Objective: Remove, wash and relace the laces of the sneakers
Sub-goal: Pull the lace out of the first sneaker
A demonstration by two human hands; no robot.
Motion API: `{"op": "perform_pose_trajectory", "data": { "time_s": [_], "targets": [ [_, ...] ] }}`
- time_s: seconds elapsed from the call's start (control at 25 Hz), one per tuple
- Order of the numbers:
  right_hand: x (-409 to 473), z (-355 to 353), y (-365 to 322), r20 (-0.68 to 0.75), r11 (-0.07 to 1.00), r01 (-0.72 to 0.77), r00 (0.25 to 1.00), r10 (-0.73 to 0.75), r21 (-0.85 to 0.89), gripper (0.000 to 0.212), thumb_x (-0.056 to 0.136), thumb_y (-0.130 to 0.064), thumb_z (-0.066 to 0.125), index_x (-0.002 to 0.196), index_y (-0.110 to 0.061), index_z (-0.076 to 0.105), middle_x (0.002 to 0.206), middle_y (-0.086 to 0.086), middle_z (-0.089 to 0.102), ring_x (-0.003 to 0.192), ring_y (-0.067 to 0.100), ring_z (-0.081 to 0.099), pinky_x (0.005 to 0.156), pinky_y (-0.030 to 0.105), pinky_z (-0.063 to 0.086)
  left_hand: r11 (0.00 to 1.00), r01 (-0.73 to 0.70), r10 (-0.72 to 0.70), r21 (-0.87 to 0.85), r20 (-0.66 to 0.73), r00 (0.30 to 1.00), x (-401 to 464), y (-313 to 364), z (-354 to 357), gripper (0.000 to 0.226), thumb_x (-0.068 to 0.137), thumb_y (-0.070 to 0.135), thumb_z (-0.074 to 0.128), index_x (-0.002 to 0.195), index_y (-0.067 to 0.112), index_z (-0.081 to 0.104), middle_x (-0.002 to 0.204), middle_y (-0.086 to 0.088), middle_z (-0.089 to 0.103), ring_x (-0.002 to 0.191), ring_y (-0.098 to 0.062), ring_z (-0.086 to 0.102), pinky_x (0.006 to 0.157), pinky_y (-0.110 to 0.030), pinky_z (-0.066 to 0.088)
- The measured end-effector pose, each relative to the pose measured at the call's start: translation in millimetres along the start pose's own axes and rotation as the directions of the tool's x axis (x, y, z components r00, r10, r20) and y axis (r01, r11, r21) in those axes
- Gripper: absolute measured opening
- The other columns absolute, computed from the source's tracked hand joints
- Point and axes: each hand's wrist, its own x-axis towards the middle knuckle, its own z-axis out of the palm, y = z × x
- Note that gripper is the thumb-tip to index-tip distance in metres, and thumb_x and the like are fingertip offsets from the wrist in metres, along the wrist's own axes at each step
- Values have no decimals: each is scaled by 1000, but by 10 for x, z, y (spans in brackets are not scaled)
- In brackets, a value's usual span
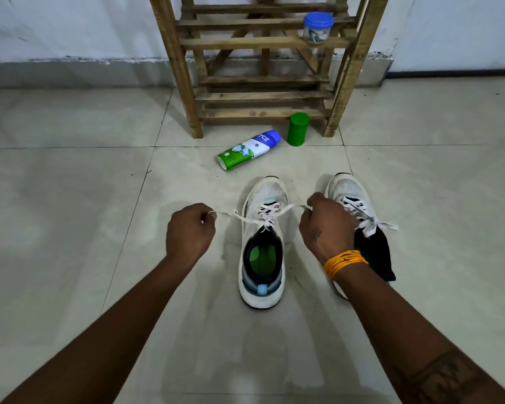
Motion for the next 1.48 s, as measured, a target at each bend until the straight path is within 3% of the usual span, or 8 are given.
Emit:
{"op": "perform_pose_trajectory", "data": {
  "time_s": [0.08, 0.36, 0.64, 0.8, 1.04, 1.24, 1.4, 1.48],
  "targets": [
    [-49, -34, -163, 50, 995, 31, 998, -36, 91, 35, 90, -17, 55, 125, -16, 56, 87, 14, 71, 85, 41, 66, 67, 43, 52, 995, -57, 56, 83, 11, 998, -79, 157, 58, 27, 91, 26, 70, 117, 23, 63, 102, 5, 64, 82, -19, 60, 76, -34, 47],
    [-292, -93, -376, 209, 893, -70, 978, -27, 444, 13, 85, -16, 70, 93, -21, 79, 82, -10, 69, 74, 6, 56, 63, 1, 36, 972, -156, 177, -175, 113, 978, -339, 512, 198, 3, 81, 31, 76, 79, 30, 75, 75, 18, 71, 66, 1, 65, 71, -28, 55],
    [-230, 97, -340, 379, 654, -317, 924, 50, 687, 20, 92, -10, 68, 77, -23, 71, 72, -8, 69, 71, 10, 63, 70, 27, 51, 978, -103, 137, -179, 189, 972, -266, 548, 262, 10, 83, 26, 77, 74, 29, 74, 71, 15, 71, 67, -2, 66, 69, -30, 56],
    [-263, 66, -282, 525, 364, -530, 842, 123, 766, 14, 100, -6, 58, 90, -10, 67, 72, 0, 62, 67, 12, 57, 61, 23, 48, 853, 276, -194, -442, 223, 955, -337, 562, 292, 15, 85, 23, 73, 70, 21, 71, 67, 5, 70, 66, -12, 65, 68, -41, 58],
    [-171, 50, -356, 309, 700, -195, 950, -38, 687, 13, 88, -15, 75, 78, -22, 71, 69, -12, 65, 67, 7, 60, 66, 21, 47, 878, 179, -59, -445, 270, 961, -324, 596, 280, 5, 84, 21, 77, 80, 23, 74, 72, 8, 71, 66, -11, 65, 63, -32, 56],
    [-223, -38, -236, 585, -10, -587, 804, 103, 809, 14, 94, -6, 62, 84, -14, 68, 79, 6, 66, 59, 15, 50, 56, 28, 48, 634, 421, -187, -649, 400, 897, -357, 544, 214, 14, 92, 7, 63, 82, 14, 68, 77, -3, 66, 74, -19, 59, 56, -28, 46],
    [-173, -98, -294, 535, 412, -480, 844, -22, 775, 15, 89, -6, 70, 80, -16, 64, 65, 1, 56, 47, 9, 45, 49, 22, 41, 809, 253, -62, -531, 351, 934, -339, 672, 219, 14, 88, 9, 71, 96, 17, 62, 80, 2, 65, 64, -13, 57, 50, -26, 46],
    [-130, -106, -323, 537, 430, -486, 844, 5, 761, 15, 92, -8, 69, 81, -17, 65, 63, -1, 56, 46, 8, 46, 48, 22, 42, 817, 230, -53, -529, 328, 943, -323, 737, 206, 27, 87, 7, 73, 108, 19, 62, 82, 2, 67, 60, -12, 58, 51, -26, 47]
  ]
}}
